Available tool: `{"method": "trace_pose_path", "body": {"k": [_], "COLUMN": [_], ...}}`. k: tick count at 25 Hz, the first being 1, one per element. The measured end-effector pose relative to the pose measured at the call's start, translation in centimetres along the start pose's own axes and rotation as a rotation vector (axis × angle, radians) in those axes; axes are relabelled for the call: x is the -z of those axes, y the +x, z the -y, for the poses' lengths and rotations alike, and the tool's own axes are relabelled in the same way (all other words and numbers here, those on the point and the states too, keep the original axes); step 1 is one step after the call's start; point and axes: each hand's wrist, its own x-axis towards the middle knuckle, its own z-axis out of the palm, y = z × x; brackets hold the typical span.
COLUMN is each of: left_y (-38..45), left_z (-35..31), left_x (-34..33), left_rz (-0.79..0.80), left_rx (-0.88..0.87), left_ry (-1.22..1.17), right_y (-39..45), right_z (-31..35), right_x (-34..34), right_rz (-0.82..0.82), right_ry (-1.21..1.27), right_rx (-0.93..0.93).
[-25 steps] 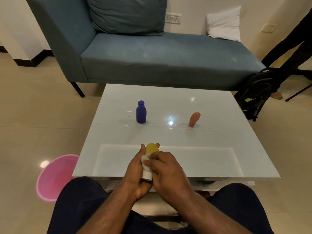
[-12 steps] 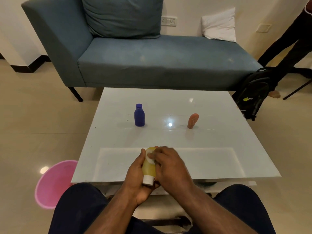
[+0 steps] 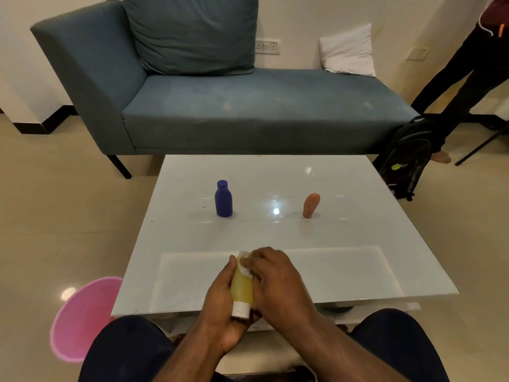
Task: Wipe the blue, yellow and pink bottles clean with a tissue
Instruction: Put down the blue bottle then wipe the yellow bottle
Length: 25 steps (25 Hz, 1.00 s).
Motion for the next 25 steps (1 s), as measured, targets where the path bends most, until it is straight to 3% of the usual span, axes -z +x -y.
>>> {"method": "trace_pose_path", "body": {"k": [4, 8, 13, 17, 22, 25], "left_y": [-0.2, 0.0, -0.2, -0.1, -0.5, -0.6], "left_z": [-0.3, 0.1, -0.4, 0.0, -0.6, -0.5], "left_x": [-0.1, -0.3, -0.4, -0.8, -0.8, -1.3], "left_rz": [-0.003, -0.033, -0.015, -0.053, -0.004, -0.052], "left_rx": [-0.014, 0.017, -0.010, -0.002, -0.035, -0.061], "left_ry": [-0.050, 0.017, -0.032, 0.058, 0.029, 0.153], "right_y": [-1.8, 0.9, -1.3, 1.5, -1.4, 1.4], "right_z": [1.3, -0.3, 1.0, -0.7, 1.4, 0.2], "right_x": [-0.2, 0.2, -0.3, 0.1, 0.3, 1.1], "right_rz": [0.085, 0.062, 0.069, -0.017, 0.080, 0.013], "right_ry": [0.035, 0.015, 0.052, -0.020, -0.024, -0.034], "right_rx": [0.068, -0.033, 0.057, -0.035, 0.114, 0.033]}}
